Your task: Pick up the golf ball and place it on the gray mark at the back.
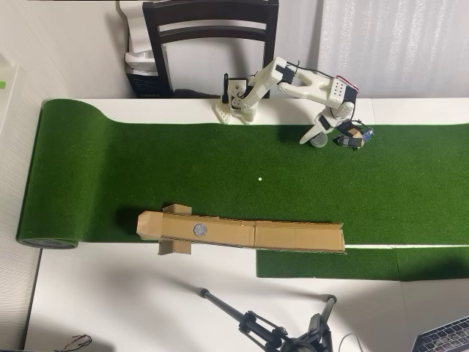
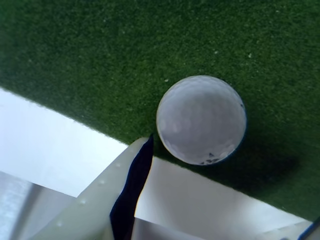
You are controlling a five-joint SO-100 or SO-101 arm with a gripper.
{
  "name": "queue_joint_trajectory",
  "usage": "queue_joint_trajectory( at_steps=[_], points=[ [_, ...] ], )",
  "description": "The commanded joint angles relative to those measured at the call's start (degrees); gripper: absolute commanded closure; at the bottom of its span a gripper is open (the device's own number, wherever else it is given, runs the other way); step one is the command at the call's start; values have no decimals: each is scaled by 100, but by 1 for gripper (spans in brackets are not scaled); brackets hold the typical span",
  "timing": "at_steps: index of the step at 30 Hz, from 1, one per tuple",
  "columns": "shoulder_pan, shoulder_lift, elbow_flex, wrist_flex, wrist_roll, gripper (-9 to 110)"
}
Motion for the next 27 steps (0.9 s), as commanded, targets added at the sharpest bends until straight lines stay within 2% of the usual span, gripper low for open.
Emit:
queue_joint_trajectory(
  at_steps=[1, 27],
  points=[
    [26, 431, -448, -26, 70, 42],
    [334, -211, -1160, -26, 79, 42]
  ],
)
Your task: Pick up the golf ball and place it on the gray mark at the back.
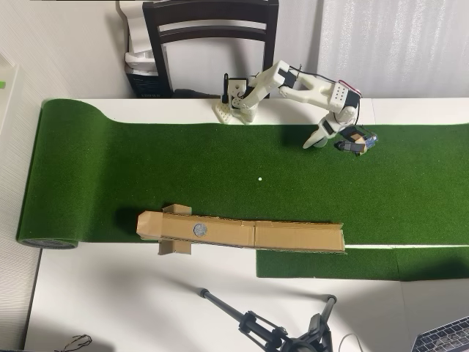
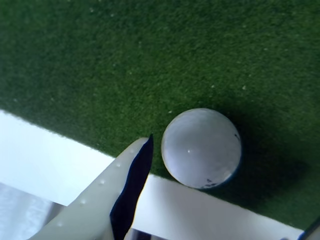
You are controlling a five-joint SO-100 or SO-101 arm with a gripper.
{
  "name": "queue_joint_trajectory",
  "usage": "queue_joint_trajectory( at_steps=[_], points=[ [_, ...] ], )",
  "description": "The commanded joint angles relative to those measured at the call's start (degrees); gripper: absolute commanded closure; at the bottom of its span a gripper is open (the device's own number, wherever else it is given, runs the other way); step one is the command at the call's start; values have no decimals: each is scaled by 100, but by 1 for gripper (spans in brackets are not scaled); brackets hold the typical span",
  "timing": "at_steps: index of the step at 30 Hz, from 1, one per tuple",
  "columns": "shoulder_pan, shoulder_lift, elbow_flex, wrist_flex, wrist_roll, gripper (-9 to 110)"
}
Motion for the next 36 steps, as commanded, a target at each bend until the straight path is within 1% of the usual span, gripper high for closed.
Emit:
queue_joint_trajectory(
  at_steps=[1, 27, 32, 36],
  points=[
    [53, 158, -439, -53, 9, 42],
    [-44, 149, -448, -79, 0, 42],
    [-272, 105, -729, -79, 79, 42],
    [-220, -264, -1002, -62, 0, 42]
  ],
)
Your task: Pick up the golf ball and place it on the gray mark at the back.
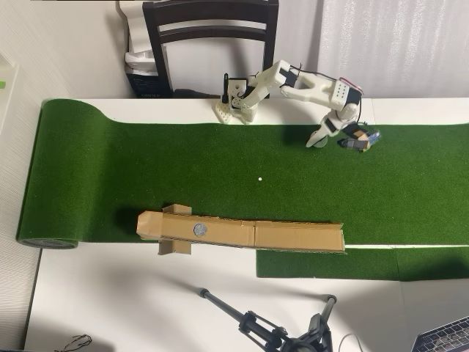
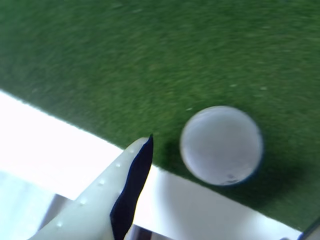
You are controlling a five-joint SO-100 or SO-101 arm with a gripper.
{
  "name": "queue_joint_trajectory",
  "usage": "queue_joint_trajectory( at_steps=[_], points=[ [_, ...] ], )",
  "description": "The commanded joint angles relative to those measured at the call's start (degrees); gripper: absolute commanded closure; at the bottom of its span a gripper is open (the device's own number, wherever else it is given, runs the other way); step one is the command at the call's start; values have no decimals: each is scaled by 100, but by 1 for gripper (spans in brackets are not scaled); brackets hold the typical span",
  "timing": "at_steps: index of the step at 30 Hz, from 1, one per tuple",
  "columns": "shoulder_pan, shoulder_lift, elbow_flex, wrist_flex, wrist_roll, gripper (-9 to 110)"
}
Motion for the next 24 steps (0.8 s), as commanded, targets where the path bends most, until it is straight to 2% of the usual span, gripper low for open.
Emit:
queue_joint_trajectory(
  at_steps=[1, 24],
  points=[
    [-9, -105, -756, -18, 53, 42],
    [53, -615, -1002, 387, 9, 42]
  ],
)
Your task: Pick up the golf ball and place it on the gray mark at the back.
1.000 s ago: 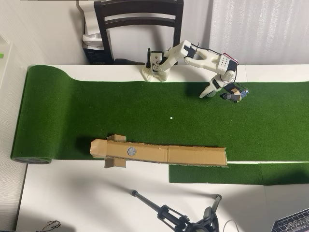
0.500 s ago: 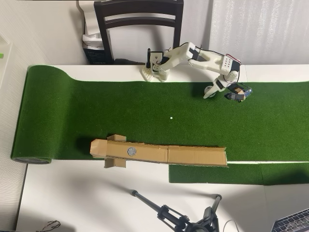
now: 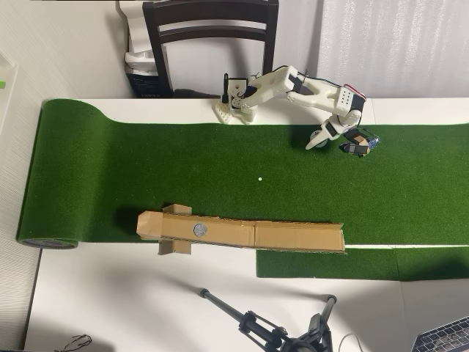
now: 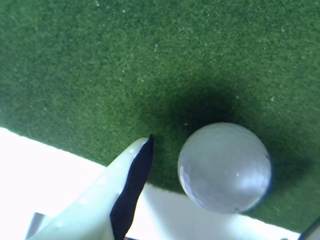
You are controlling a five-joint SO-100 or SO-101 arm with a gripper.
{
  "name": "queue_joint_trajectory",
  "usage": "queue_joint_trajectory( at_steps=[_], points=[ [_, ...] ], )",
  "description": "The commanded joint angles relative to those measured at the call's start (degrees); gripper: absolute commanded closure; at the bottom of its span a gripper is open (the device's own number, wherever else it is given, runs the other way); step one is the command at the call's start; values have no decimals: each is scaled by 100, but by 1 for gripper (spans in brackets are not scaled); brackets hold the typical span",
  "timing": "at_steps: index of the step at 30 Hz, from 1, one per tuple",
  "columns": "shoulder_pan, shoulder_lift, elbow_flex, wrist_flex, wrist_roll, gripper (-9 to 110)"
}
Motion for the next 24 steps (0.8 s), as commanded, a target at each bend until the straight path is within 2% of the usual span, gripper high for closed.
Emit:
queue_joint_trajectory(
  at_steps=[1, 24],
  points=[
    [9, 202, -413, 62, 9, 42],
    [132, -70, -387, 70, 0, 42]
  ],
)
